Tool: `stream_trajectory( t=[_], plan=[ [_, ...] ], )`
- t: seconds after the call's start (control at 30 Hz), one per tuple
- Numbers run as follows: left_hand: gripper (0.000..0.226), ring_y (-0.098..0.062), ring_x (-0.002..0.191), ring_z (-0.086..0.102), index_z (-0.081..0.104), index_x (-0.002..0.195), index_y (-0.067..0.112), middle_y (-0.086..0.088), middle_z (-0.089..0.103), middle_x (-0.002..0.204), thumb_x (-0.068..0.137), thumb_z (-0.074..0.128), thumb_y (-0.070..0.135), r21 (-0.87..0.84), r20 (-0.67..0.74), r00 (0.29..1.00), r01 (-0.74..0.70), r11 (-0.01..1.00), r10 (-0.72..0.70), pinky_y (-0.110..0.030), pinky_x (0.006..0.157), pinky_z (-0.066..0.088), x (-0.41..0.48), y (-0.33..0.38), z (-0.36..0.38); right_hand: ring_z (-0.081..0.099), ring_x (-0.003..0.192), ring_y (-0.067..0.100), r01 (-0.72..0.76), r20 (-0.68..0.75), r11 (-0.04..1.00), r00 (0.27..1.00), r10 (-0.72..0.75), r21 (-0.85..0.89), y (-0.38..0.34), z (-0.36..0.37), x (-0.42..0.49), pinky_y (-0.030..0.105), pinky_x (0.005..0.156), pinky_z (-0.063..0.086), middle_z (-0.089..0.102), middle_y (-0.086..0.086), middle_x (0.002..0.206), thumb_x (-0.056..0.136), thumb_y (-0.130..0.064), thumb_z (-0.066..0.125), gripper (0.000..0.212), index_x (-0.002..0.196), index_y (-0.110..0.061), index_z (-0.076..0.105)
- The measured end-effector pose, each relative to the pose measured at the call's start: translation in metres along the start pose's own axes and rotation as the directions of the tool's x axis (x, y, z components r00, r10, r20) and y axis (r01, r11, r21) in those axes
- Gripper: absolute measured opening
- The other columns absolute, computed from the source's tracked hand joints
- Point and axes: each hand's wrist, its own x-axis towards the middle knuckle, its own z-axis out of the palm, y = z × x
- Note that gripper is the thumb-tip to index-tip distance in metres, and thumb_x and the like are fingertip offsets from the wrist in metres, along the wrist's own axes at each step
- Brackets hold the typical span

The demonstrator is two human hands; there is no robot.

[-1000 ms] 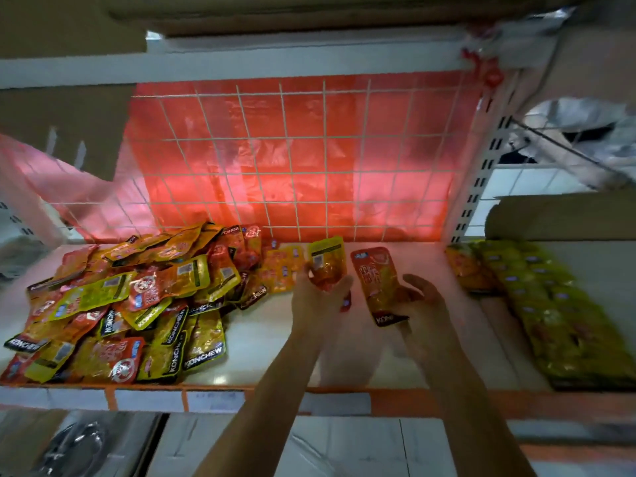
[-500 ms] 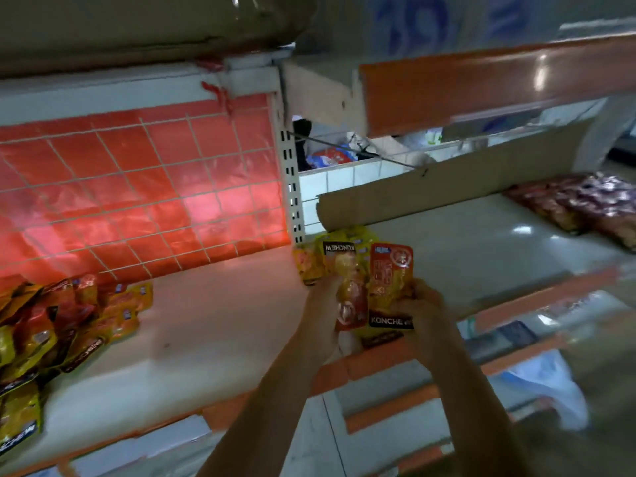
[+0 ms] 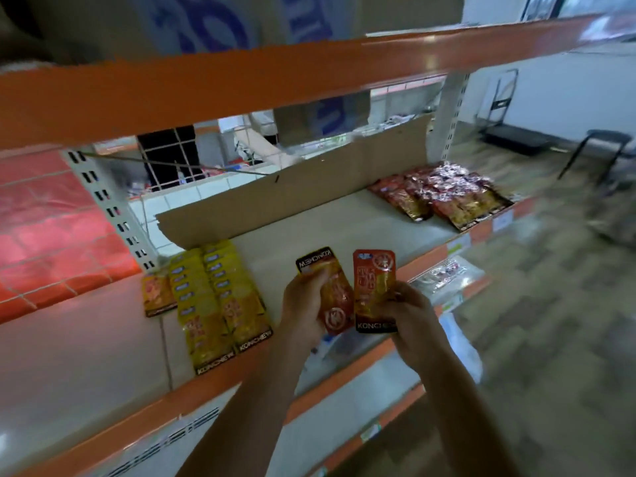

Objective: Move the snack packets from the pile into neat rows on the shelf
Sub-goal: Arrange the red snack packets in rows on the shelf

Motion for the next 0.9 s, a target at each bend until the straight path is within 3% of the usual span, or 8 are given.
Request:
stream_trajectory(
  t=[0.1, 0.23, 0.3, 0.4, 0.53, 0.63, 0.77, 0.9],
  plan=[
    [0.026, -0.039, 0.09, 0.065, 0.062, 0.106, 0.005, -0.024, 0.065, 0.099, 0.083, 0.071, 0.015, -0.094, 0.01, 1.0, 0.013, 0.995, -0.012, -0.06, 0.082, 0.052, 0.011, -0.006, 0.027, 0.065, 0.079, 0.038, -0.013, -0.046, 1.0, 0.999, 0.013, 0.016, -0.004, -0.016, 0.008, 0.046, 0.074, 0.054, 0.067, 0.023, 0.086, 0.056, 0.011, 0.061, 0.047, 0.103, 0.012, 0.059],
    [0.028, -0.03, 0.081, 0.068, 0.063, 0.112, 0.003, -0.019, 0.068, 0.1, 0.087, 0.068, 0.014, -0.099, -0.073, 0.995, -0.081, 0.992, 0.074, -0.038, 0.06, 0.057, 0.036, -0.013, 0.058, 0.066, 0.076, 0.033, -0.002, -0.135, 0.999, 0.991, 0.007, 0.038, -0.009, -0.023, 0.026, 0.041, 0.071, 0.056, 0.068, 0.019, 0.085, 0.051, 0.009, 0.065, 0.049, 0.1, 0.005, 0.061],
    [0.027, -0.025, 0.078, 0.067, 0.063, 0.113, 0.005, -0.016, 0.068, 0.097, 0.088, 0.067, 0.014, -0.076, -0.08, 0.994, -0.081, 0.994, 0.075, -0.033, 0.061, 0.057, 0.051, -0.017, 0.073, 0.065, 0.076, 0.033, 0.01, -0.206, 1.0, 0.979, -0.004, 0.028, -0.015, -0.029, 0.043, 0.043, 0.074, 0.054, 0.066, 0.021, 0.086, 0.065, 0.017, 0.063, 0.035, 0.095, 0.0, 0.061],
    [0.025, -0.02, 0.075, 0.066, 0.062, 0.113, 0.006, -0.013, 0.068, 0.092, 0.088, 0.065, 0.01, -0.122, -0.054, 0.998, -0.024, 0.992, 0.017, -0.023, 0.049, 0.053, 0.075, -0.018, 0.097, 0.064, 0.078, 0.036, 0.018, -0.297, 1.0, 0.955, -0.018, -0.004, -0.026, -0.042, 0.075, 0.05, 0.077, 0.054, 0.063, 0.025, 0.093, 0.079, 0.021, 0.05, 0.029, 0.096, -0.002, 0.058],
    [0.03, -0.025, 0.085, 0.067, 0.061, 0.116, 0.005, -0.018, 0.068, 0.106, 0.086, 0.064, 0.004, -0.201, -0.015, 0.999, 0.032, 0.979, -0.036, -0.029, 0.06, 0.055, 0.11, -0.011, 0.127, 0.065, 0.079, 0.035, 0.014, -0.307, 1.0, 0.952, -0.008, 0.018, -0.044, -0.056, 0.114, 0.049, 0.074, 0.054, 0.064, 0.026, 0.097, 0.081, 0.017, 0.052, 0.028, 0.106, 0.004, 0.056],
    [0.021, -0.024, 0.09, 0.065, 0.064, 0.109, 0.012, -0.013, 0.068, 0.104, 0.088, 0.064, 0.014, -0.076, 0.012, 0.999, 0.031, 0.997, -0.03, -0.03, 0.065, 0.052, 0.132, -0.005, 0.139, 0.064, 0.073, 0.032, 0.029, -0.334, 1.0, 0.942, -0.027, 0.003, -0.057, -0.066, 0.14, 0.044, 0.068, 0.055, 0.063, 0.019, 0.089, 0.081, 0.017, 0.052, 0.024, 0.098, 0.001, 0.057],
    [0.017, -0.022, 0.09, 0.063, 0.064, 0.091, 0.018, -0.009, 0.067, 0.094, 0.09, 0.059, 0.035, 0.041, 0.069, 0.994, 0.083, 0.996, -0.086, -0.03, 0.068, 0.051, 0.159, 0.004, 0.14, 0.063, 0.078, 0.028, 0.068, -0.378, 0.994, 0.921, -0.095, -0.086, -0.066, -0.077, 0.167, 0.046, 0.077, 0.054, 0.063, 0.013, 0.088, 0.082, 0.018, 0.048, 0.028, 0.092, -0.007, 0.058],
    [0.027, -0.024, 0.089, 0.068, 0.068, 0.097, 0.015, -0.013, 0.071, 0.099, 0.086, 0.065, 0.04, 0.333, 0.091, 0.991, 0.066, 0.94, -0.102, -0.031, 0.071, 0.052, 0.182, 0.008, 0.141, 0.06, 0.07, 0.02, 0.11, -0.365, 0.981, 0.917, -0.161, -0.157, -0.078, -0.085, 0.191, 0.031, 0.059, 0.051, 0.061, 0.008, 0.082, 0.08, 0.019, 0.05, 0.03, 0.085, -0.01, 0.055]
  ],
)
